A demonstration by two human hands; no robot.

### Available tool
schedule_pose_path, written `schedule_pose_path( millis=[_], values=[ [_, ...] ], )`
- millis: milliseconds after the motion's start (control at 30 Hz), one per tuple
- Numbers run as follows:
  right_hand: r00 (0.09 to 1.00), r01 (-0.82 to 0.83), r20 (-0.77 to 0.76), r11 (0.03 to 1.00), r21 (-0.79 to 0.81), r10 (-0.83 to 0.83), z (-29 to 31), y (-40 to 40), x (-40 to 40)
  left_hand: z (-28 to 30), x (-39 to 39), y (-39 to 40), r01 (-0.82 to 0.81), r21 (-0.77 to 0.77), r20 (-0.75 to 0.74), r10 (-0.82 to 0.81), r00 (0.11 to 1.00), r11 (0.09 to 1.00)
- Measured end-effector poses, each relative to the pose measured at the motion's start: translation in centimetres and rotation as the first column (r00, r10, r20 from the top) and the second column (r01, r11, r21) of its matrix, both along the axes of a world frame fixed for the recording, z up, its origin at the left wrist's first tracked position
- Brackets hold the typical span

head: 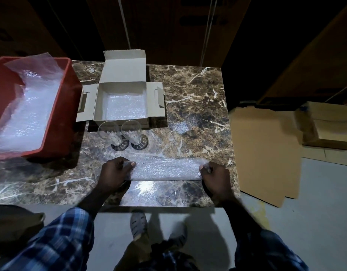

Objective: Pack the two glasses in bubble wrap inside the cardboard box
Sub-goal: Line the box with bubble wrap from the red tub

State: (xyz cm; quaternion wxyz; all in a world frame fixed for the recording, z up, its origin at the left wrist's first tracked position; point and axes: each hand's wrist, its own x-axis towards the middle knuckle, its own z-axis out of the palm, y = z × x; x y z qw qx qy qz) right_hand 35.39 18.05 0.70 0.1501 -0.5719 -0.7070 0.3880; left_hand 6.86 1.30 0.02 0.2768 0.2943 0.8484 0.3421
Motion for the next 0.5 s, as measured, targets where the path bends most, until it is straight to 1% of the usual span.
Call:
schedule_pose_path(
  millis=[100,267,367,433,500],
  values=[
    [0.995,0.028,0.097,0.999,0.034,-0.031,0.2,-0.4,-0.2,0.4,0.1,0.3,0.021,-0.002,-0.038,-0.021,0.999,1.0],
    [0.981,0.009,0.192,0.998,0.057,-0.02,0.2,-0.3,-0.1,0.7,-0.5,0.1,0.039,-0.066,0.019,-0.038,0.999,0.997],
    [0.968,0.008,0.252,0.998,0.066,-0.024,0.0,-0.2,-0.2,1.1,-0.7,0.3,0.025,-0.058,0.07,-0.021,0.997,0.998],
    [0.962,0.012,0.272,0.998,0.068,-0.031,0.1,-0.2,-0.4,1.1,-1.0,0.5,0.047,-0.047,0.049,-0.044,0.998,0.998],
    [0.956,0.012,0.292,0.997,0.079,-0.035,0.2,-0.2,-0.6,0.9,-1.3,0.8,0.083,-0.073,-0.018,-0.084,0.996,0.994]
  ],
)
